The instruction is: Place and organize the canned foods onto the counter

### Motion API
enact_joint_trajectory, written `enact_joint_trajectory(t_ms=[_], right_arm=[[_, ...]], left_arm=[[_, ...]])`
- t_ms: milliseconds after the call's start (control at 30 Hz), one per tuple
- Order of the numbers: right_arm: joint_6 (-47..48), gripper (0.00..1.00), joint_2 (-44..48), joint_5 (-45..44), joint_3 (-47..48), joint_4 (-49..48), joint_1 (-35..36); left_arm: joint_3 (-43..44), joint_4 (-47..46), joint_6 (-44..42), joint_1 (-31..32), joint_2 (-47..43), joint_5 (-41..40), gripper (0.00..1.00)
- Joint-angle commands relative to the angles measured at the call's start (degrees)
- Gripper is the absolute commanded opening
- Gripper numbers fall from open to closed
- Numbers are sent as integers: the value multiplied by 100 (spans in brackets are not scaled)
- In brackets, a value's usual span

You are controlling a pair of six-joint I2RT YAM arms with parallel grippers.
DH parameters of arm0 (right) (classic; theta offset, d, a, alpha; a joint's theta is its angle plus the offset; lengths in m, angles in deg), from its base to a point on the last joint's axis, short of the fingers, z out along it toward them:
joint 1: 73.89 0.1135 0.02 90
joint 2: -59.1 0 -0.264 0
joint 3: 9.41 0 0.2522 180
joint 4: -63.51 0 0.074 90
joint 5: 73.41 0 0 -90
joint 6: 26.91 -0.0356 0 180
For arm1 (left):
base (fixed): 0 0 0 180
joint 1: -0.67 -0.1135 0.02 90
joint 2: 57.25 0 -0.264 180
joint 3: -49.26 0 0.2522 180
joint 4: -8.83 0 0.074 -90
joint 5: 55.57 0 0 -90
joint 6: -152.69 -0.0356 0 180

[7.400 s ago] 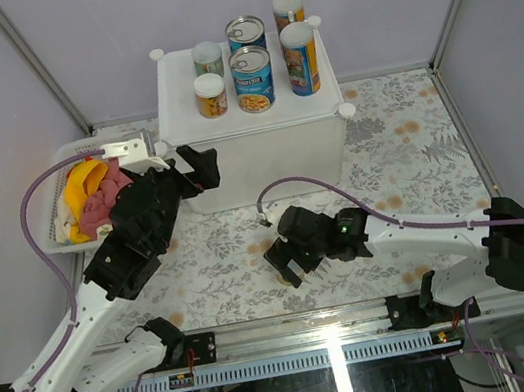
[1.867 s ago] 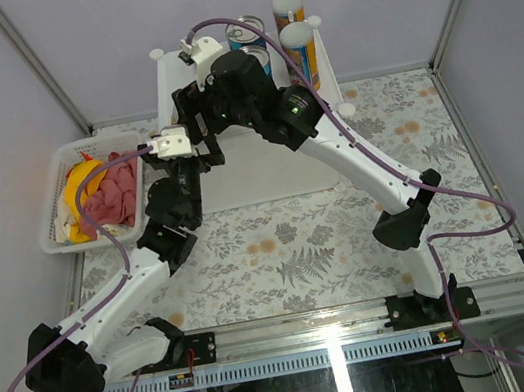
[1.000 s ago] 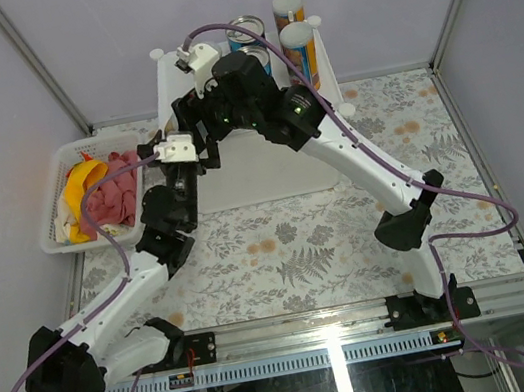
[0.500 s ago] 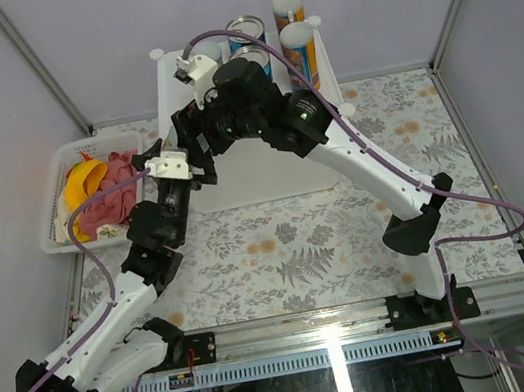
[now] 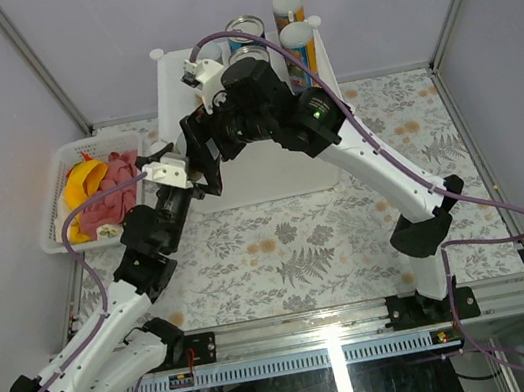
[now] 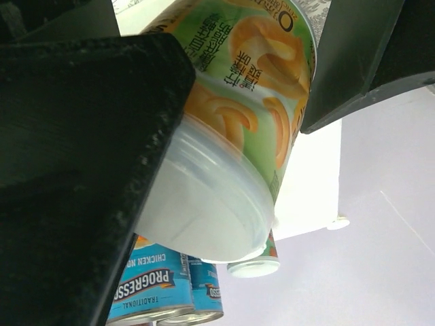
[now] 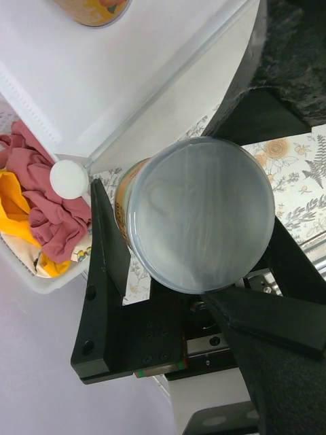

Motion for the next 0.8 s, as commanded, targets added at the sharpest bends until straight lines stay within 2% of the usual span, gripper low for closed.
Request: enact_joint_trajectory(t_ms=[0,333,500,700,767], right_arm=[[19,0,511,52,50,52,-49],[-21,0,196,37,431,304,-54],[-65,0,135,118,502,331,-53],[-90,0,91,117,581,363,-53],[-96,0,86,84,581,378,-51]], left_arm=[[266,-177,125,-120,-143,-4,100],[365,-260,170,-115,-229,607,100],[435,-240,186,-113,-198,741,93],[604,-77,249,-115,-127,999,72],[671,20,304,-113,-93,1090,61]])
